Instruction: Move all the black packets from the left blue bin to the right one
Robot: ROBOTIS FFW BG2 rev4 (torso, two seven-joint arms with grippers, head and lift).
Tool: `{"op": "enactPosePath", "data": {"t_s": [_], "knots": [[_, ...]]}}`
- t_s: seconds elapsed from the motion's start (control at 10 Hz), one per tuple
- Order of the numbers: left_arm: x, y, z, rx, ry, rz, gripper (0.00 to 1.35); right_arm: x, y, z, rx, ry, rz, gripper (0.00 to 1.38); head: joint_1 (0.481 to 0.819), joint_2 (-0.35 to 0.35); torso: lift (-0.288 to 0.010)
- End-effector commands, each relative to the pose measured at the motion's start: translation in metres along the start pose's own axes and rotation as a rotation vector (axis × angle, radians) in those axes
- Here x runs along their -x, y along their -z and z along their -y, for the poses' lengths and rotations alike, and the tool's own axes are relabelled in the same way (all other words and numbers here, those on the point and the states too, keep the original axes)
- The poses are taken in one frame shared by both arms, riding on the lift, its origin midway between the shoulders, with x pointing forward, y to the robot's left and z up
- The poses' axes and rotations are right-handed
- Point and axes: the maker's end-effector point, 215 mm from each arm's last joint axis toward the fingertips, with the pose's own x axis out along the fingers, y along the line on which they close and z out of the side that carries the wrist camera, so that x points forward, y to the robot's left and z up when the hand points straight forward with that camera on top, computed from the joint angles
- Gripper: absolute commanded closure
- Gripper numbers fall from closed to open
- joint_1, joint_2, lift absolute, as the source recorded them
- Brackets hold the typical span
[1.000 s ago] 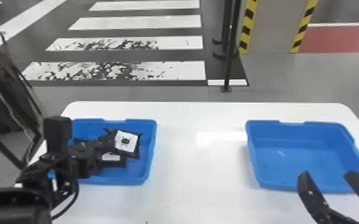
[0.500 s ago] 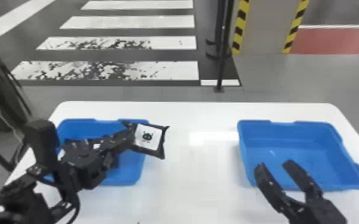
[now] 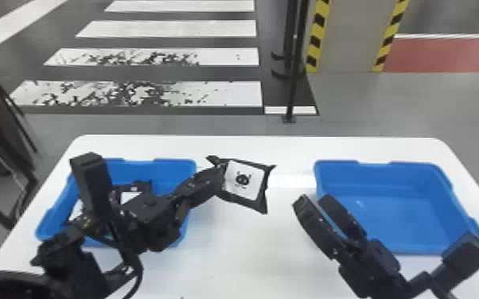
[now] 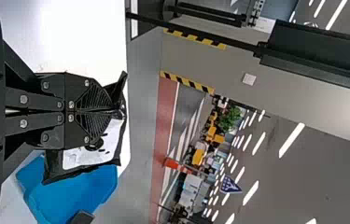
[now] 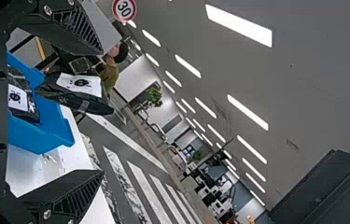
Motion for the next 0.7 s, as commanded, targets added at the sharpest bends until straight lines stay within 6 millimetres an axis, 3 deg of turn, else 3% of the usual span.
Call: {"op": "enactPosePath", "data": {"t_s": [0.0, 0.3, 0.4, 0.5, 0.6], "knots": [[-0.009, -0.001, 0.021, 0.020, 0.054, 0.003, 1.20, -0.009, 0.004, -0.010, -0.034, -0.027, -0.001, 0.12, 0.695, 0.026, -0.140], [-0.021, 0.006, 0.051, 0.054, 0.130, -0.008, 1.20, -0.021, 0.011, -0.018, -0.080, -0.058, -0.011, 0.14, 0.695, 0.001, -0.140], [-0.023, 0.008, 0.054, 0.058, 0.137, -0.011, 1.20, -0.023, 0.013, -0.017, -0.080, -0.057, -0.016, 0.35, 0.695, -0.003, -0.140], [-0.023, 0.009, 0.055, 0.062, 0.140, -0.012, 1.20, -0.022, 0.014, -0.013, -0.101, -0.049, -0.013, 0.86, 0.695, -0.008, -0.140], [-0.023, 0.009, 0.054, 0.063, 0.138, -0.011, 1.20, -0.021, 0.015, -0.009, -0.118, -0.041, -0.006, 1.11, 0.695, -0.013, -0.140]]}}
